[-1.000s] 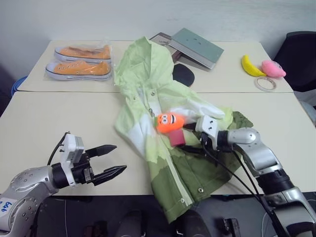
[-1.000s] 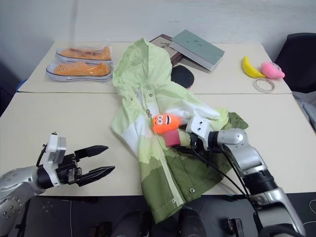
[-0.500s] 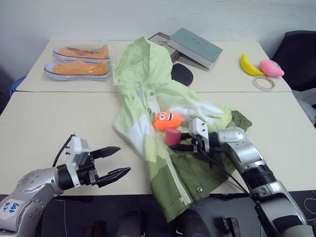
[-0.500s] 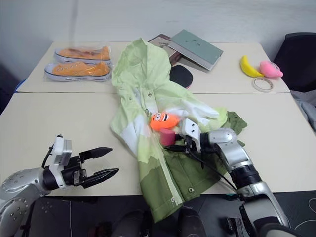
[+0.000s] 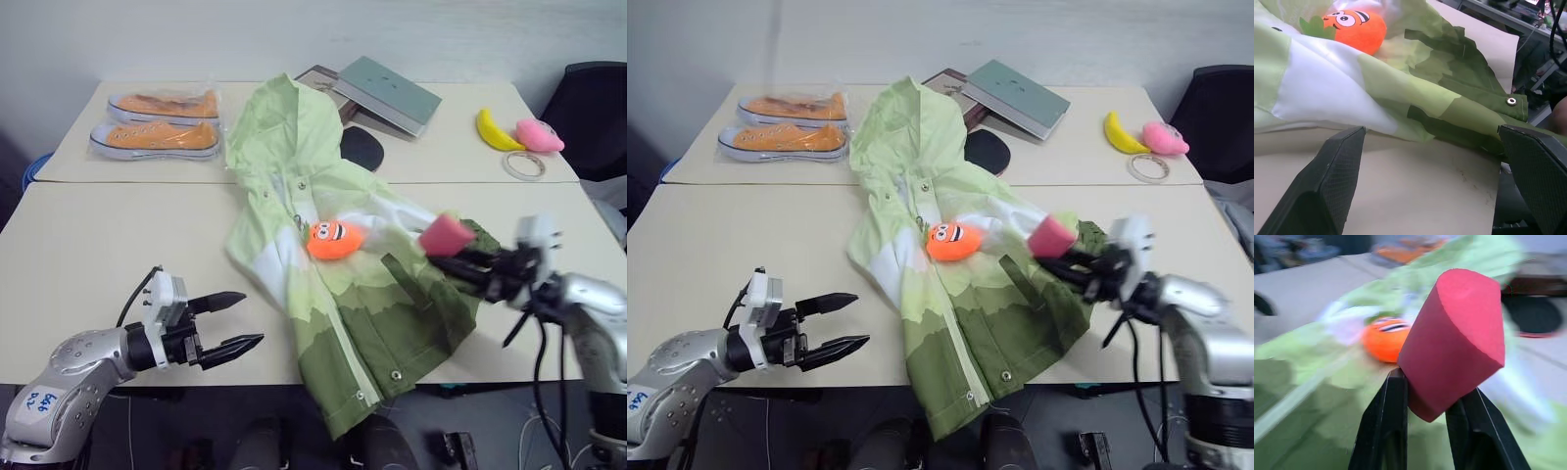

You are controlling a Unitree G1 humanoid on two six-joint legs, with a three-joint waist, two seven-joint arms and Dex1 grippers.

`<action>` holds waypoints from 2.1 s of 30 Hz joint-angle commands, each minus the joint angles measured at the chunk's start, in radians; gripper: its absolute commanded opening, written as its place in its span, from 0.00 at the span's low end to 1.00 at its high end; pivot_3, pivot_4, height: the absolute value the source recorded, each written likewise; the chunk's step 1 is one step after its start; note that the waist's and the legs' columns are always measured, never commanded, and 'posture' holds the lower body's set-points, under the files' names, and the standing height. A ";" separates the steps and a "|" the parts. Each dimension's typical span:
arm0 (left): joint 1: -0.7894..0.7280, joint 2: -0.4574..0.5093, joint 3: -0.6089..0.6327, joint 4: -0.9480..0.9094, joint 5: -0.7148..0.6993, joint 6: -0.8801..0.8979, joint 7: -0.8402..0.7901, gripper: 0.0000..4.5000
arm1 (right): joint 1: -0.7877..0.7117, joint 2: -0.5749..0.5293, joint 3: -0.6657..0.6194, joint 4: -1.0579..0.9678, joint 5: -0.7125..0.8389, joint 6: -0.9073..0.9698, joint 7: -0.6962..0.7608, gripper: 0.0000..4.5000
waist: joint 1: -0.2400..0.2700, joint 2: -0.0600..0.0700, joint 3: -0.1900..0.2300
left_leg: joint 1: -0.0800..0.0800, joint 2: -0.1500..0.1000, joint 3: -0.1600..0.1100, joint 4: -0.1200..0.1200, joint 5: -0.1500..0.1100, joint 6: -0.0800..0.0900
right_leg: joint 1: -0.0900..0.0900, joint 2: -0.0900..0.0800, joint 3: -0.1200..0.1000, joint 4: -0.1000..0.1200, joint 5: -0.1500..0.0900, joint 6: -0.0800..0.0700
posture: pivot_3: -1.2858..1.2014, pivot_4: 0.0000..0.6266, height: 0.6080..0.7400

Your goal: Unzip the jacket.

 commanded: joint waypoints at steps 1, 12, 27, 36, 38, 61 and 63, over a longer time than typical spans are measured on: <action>-0.036 -0.019 -0.016 -0.001 0.006 -0.027 -0.007 1.00 | -0.002 -0.043 -0.134 0.157 -0.026 -0.041 -0.063 0.21 | 0.003 0.000 0.000 | 0.000 0.000 0.000 0.000 0.000 0.000 | 0.000 0.000 0.000 0.000 0.000 0.000 | 0.52 0.24 1.00; -0.173 -0.051 -0.115 0.131 0.102 -0.083 -0.035 1.00 | -0.258 -0.133 0.011 0.908 -0.340 -0.340 -0.211 0.35 | -0.010 0.005 0.001 | 0.001 0.000 0.006 0.000 0.003 0.001 | -0.001 0.001 0.002 0.002 0.000 0.000 | 0.52 0.24 1.00; -0.286 -0.001 -0.069 0.461 0.448 -0.460 0.101 1.00 | 0.205 -0.003 -0.092 -0.105 -0.004 -0.348 -0.109 0.99 | 0.002 0.006 0.001 | 0.002 0.002 0.004 -0.002 0.003 -0.001 | -0.001 0.003 0.002 0.001 0.002 0.003 | 0.52 0.24 1.00; -0.821 -0.131 -0.350 1.082 0.740 -0.874 0.031 1.00 | 0.344 0.130 0.148 -0.318 -0.100 -0.397 -0.109 0.99 | 0.049 0.003 0.001 | -0.003 -0.008 0.006 0.001 0.002 0.008 | -0.001 0.002 -0.005 0.001 0.006 0.011 | 0.52 0.24 1.00; -0.896 -0.157 -0.377 1.207 0.771 -0.948 0.024 1.00 | 0.331 0.128 0.149 -0.300 -0.105 -0.401 -0.107 0.99 | 0.044 0.002 0.001 | -0.003 -0.010 0.007 0.002 0.002 0.012 | -0.001 0.001 -0.004 0.000 0.008 0.015 | 0.52 0.24 1.00; -0.420 -0.083 -0.338 0.717 0.589 -0.519 -0.269 0.01 | 0.520 0.002 0.032 -0.348 -0.048 -0.065 -0.160 1.00 | -0.015 0.004 -0.009 | 0.006 -0.007 0.006 0.001 -0.002 0.012 | 0.008 -0.004 0.002 -0.003 0.010 0.017 | 0.52 0.24 1.00; -0.337 -0.052 -0.317 0.571 0.561 -0.431 -0.231 0.01 | 0.504 -0.004 0.006 -0.320 -0.054 -0.029 -0.191 1.00 | -0.015 0.004 -0.009 | 0.018 -0.005 0.003 0.000 -0.005 0.010 | 0.021 -0.003 0.004 -0.007 0.008 0.015 | 0.52 0.24 1.00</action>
